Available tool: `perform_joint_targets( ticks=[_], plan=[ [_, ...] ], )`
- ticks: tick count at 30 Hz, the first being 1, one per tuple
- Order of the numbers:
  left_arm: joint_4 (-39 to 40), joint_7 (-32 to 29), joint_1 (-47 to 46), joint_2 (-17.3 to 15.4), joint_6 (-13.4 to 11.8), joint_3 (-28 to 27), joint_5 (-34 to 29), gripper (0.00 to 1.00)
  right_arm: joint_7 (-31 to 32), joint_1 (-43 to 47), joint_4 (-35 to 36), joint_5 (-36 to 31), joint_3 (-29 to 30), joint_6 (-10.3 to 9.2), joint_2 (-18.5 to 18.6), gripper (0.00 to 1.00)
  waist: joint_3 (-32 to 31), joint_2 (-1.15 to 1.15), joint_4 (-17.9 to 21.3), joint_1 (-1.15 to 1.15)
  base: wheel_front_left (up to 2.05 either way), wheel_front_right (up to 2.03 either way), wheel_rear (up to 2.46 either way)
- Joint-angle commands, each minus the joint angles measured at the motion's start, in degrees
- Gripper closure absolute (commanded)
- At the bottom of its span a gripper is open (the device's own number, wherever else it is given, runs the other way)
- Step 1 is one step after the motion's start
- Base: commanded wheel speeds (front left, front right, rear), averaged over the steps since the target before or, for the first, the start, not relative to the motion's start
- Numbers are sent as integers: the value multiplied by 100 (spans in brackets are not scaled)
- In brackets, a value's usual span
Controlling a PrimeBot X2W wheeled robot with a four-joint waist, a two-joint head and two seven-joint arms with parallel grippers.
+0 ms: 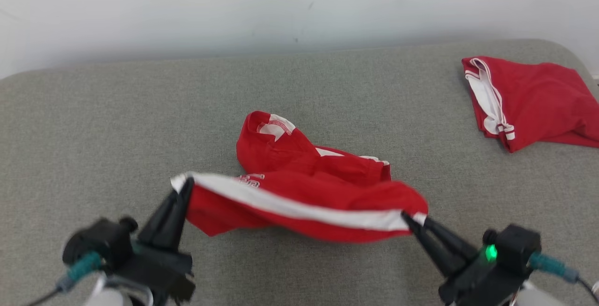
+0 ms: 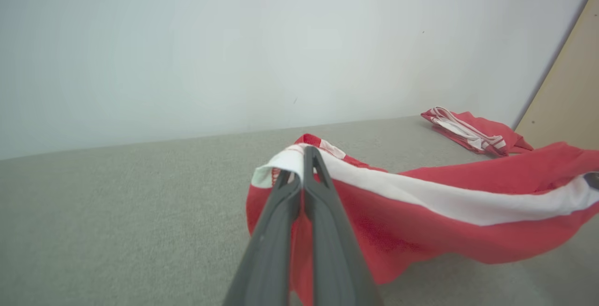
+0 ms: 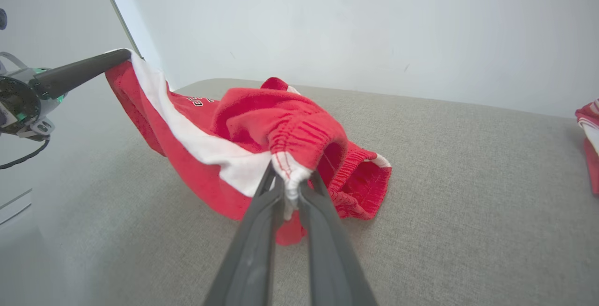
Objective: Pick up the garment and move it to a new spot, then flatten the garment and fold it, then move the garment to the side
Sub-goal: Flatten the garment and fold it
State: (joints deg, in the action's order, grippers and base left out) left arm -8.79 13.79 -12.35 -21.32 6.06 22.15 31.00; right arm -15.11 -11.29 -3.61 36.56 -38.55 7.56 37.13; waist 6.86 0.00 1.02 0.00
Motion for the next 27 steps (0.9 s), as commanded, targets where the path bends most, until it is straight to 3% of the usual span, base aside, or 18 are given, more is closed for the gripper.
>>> perform_joint_targets(
  ticks=[1, 7, 12, 13, 19, 27],
  plan=[
    [94, -66, -276, -78, 28, -20, -37, 100, 0, -182, 20, 154, 85, -12, 3, 100, 50, 0, 0, 0, 0, 0, 0],
    [205, -587, -1769, -339, 126, -55, 425, 100, 307, -1442, -83, 1009, 108, -12, -40, 100, 425, 0, 44, 0, 0, 0, 0],
    [35, -1069, -3536, -632, 132, 289, 807, 100, 908, -3079, -404, 1856, 285, -13, -248, 100, 1018, 0, 110, 0, 0, 0, 0],
    [-146, -1210, -4293, -717, 134, 434, 1046, 100, 1258, -3813, -685, 2122, 353, -12, -398, 100, 1305, 0, 119, 0, 0, 0, 0],
    [-1066, -1277, -6596, -767, 135, 802, 1392, 100, 1973, -6033, -1663, 2476, 564, -12, -893, 100, 2116, 0, 119, 0, 0, 0, 0],
    [-1997, -813, -8836, -676, 136, 1468, 1720, 100, 2033, -8165, -2735, 2370, 695, -12, -1412, 100, 2745, 0, 80, 0, 0, 0, 0]
  ],
)
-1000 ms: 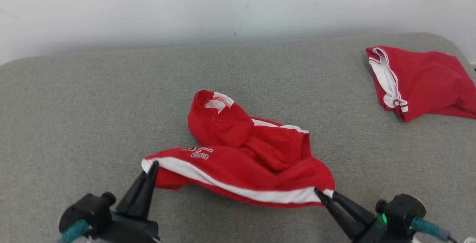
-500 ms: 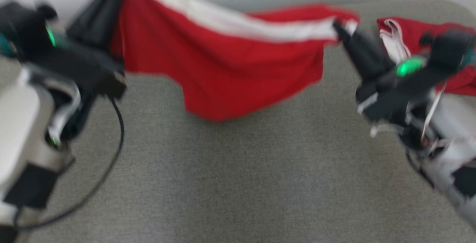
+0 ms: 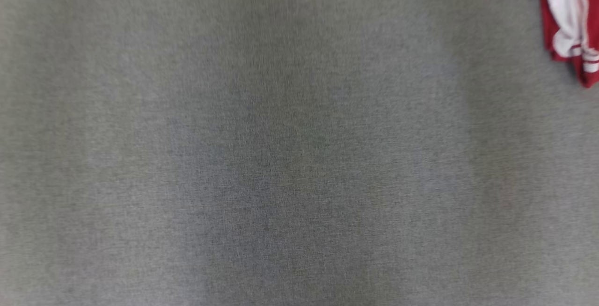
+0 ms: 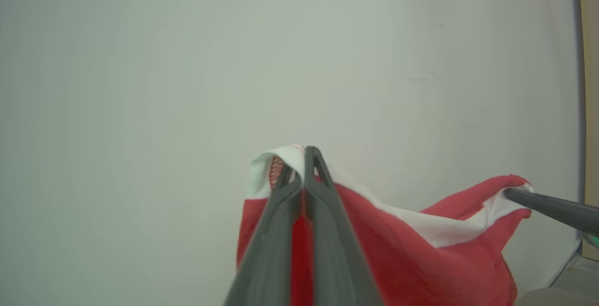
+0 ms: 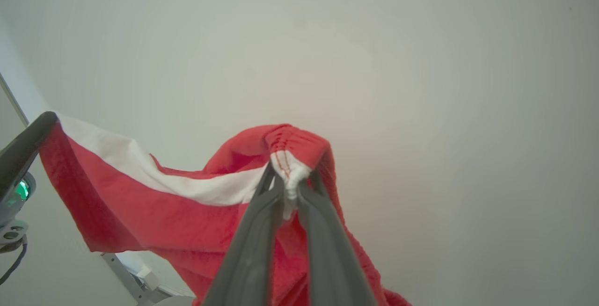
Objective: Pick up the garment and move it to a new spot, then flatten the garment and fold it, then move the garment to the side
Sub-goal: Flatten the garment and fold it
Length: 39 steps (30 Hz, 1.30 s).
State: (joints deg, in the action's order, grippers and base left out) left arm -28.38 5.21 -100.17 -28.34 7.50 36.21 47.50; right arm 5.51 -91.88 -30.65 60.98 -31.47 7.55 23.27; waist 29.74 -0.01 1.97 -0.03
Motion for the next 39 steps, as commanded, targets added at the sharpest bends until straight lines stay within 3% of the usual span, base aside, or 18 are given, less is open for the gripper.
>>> perform_joint_targets(
  ticks=[1, 10, 14, 18, 21, 24, 30, 39],
  plan=[
    [-97, 94, -224, 17, -8, 187, 109, 100, -91, -285, -153, -125, -18, -11, -43, 100, 502, 1, -28, 3, 0, 0, 0],
    [-491, 626, -519, -206, -9, 952, 782, 100, -361, -654, -608, -139, -335, -11, -81, 100, 647, 1, -135, 3, 0, 0, 0],
    [-93, 851, 40, -390, -8, 1392, 1118, 100, -483, -134, -365, 20, -649, -11, 161, 100, 597, 1, -167, 3, 0, 0, 0],
    [663, 988, 1066, -775, -10, 1567, 1452, 100, -655, 762, 225, 322, -965, -10, 580, 100, 413, 1, -167, 3, 0, 0, 0],
    [1269, 997, 2086, -933, -19, 1117, 1440, 100, -858, 1640, 772, 548, -1164, -11, 1009, 100, 222, 1, -166, 3, 0, 0, 0],
    [1832, 995, 3468, -839, -75, 405, 1305, 100, -1128, 2614, 1277, 787, -1247, -11, 1401, 100, -1, 1, -182, 3, 0, 0, 0],
    [2606, 997, 6169, -290, -111, -545, 765, 100, -1683, 4495, 2020, 990, -1449, -11, 1921, 100, -473, 1, -212, 3, 0, 0, 0],
    [2565, 999, 8854, 627, -14, -1795, -14, 100, -2026, 6542, 2294, 840, -1339, -11, 2047, 100, -1139, 1, -173, 3, 0, 0, 0]
  ],
)
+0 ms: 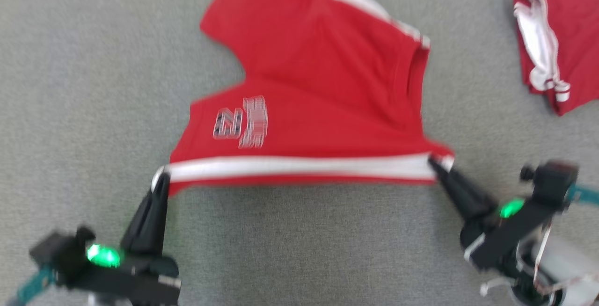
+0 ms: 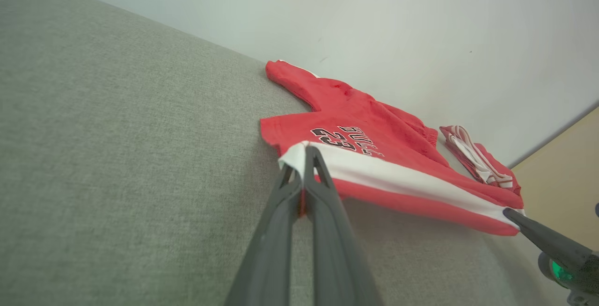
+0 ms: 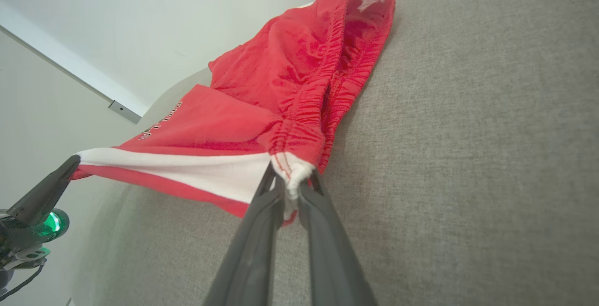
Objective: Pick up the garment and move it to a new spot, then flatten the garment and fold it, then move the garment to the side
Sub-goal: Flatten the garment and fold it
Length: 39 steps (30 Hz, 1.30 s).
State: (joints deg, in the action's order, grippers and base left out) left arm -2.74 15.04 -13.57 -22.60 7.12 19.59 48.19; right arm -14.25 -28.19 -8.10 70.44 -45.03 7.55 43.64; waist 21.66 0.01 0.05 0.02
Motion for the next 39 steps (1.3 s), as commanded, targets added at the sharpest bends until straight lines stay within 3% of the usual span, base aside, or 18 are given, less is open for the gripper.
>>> perform_joint_targets(
  ticks=[1, 6, 11, 18, 23, 29, 39],
  plan=[
    [14, 17, 403, 168, 33, -248, -121, 100, -59, 348, 51, -126, 46, -11, -3, 100, -424, -1, 28, -2, 0, 0, 0],
    [106, 17, 1167, 426, 25, -358, -307, 100, -88, 1216, 251, -60, 201, -11, -62, 100, -756, -1, 21, -2, 0, 0, 0],
    [30, 17, 1565, 443, 27, -373, -556, 100, -92, 1857, 448, -151, 125, -11, -58, 100, -982, -1, 37, -2, 0, 0, 0],
    [-133, 18, 2027, 303, 25, -551, -897, 100, 12, 2786, 868, 169, 231, -11, -146, 100, -1248, -1, 122, -2, 0, 0, 0],
    [-23, 18, 2023, 164, 25, -649, -1060, 100, 145, 2899, 1165, 123, 297, -11, -237, 100, -1248, -1, 236, -2, 0, 0, 0],
    [141, 18, 1304, -412, 26, -228, -1257, 100, 119, 2677, 1345, 49, 565, -11, -413, 100, -1134, -1, 375, -2, 0, 0, 0],
    [-9, -834, -1540, -1570, 26, 1039, -966, 100, 8, 1801, 1097, -287, 964, -11, -1005, 100, -346, -1, 823, -2, 0, 0, 0]
  ],
)
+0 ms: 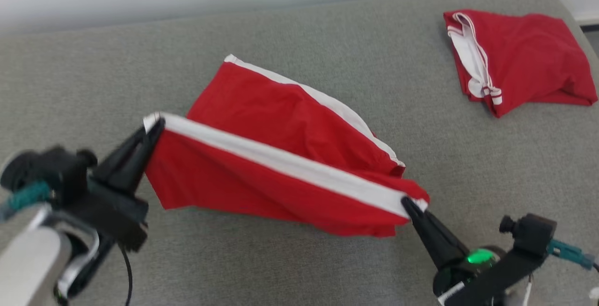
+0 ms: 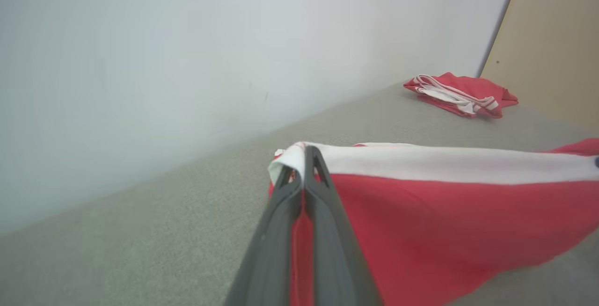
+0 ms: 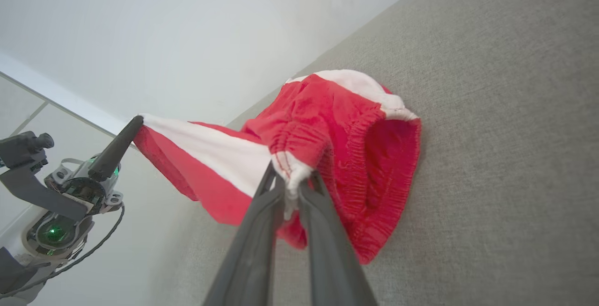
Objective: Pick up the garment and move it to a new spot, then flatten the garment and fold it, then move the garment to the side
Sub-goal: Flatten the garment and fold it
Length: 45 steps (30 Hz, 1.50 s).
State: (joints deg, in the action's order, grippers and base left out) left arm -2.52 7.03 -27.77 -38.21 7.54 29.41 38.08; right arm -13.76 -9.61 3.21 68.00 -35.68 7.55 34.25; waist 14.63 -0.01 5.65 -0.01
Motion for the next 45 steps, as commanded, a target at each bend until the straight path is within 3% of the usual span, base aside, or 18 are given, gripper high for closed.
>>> perform_joint_targets(
  ticks=[1, 11, 28, 29, 30, 31, 32, 34, 40, 45],
  plan=[
    [-108, -115, -425, -104, -15, 190, 103, 100, -49, -174, -108, -98, 71, -11, -156, 100, 466, 1, 323, 1, 0, 0, 0],
    [-1419, -541, -2679, -561, -15, 1593, 556, 100, -115, -1218, -873, -567, 53, -11, -993, 100, 1210, 1, 895, 1, 0, 0, 0],
    [-3059, -127, -4320, -315, -16, 3336, 919, 100, -142, -1913, -1385, -954, 24, -11, -1535, 100, 1532, 1, 1177, 1, 0, 0, 0],
    [-3134, -61, -4399, -318, -16, 3432, 876, 100, -142, -1934, -1384, -965, 32, -11, -1561, 96, 1538, 1, 1177, 1, 0, 0, 0],
    [-3230, 38, -4452, -301, -16, 3461, 912, 100, -142, -1944, -1384, -982, 50, -11, -1584, 69, 1534, 1, 1173, 1, 0, 0, 0],
    [-3318, 127, -4465, -255, -16, 3471, 1023, 100, -143, -1937, -1386, -992, 62, -11, -1600, 12, 1523, 1, 1164, 1, 0, 0, 0],
    [-3391, 185, -4475, -216, -16, 3541, 1024, 100, -143, -1921, -1384, -998, 78, -11, -1608, 0, 1504, 1, 1155, 1, 0, 0, 0],
    [-3502, 322, -4493, -150, -16, 3700, 1047, 0, -142, -1854, -1358, -1004, 136, -11, -1590, 0, 1441, 1, 1130, 1, 0, 0, 0],
    [-3665, 732, -4390, -32, -16, 3723, 1356, 0, -135, -1458, -1087, -1257, 560, -11, -1475, 0, 1143, 1, 1055, 1, 0, 0, 0],
    [-3549, 819, -4150, -70, -31, 3263, 1418, 0, -133, -1005, -648, -1833, 1354, -11, -1602, 0, 845, 1, 1008, 1, 0, 0, 0]
  ],
)
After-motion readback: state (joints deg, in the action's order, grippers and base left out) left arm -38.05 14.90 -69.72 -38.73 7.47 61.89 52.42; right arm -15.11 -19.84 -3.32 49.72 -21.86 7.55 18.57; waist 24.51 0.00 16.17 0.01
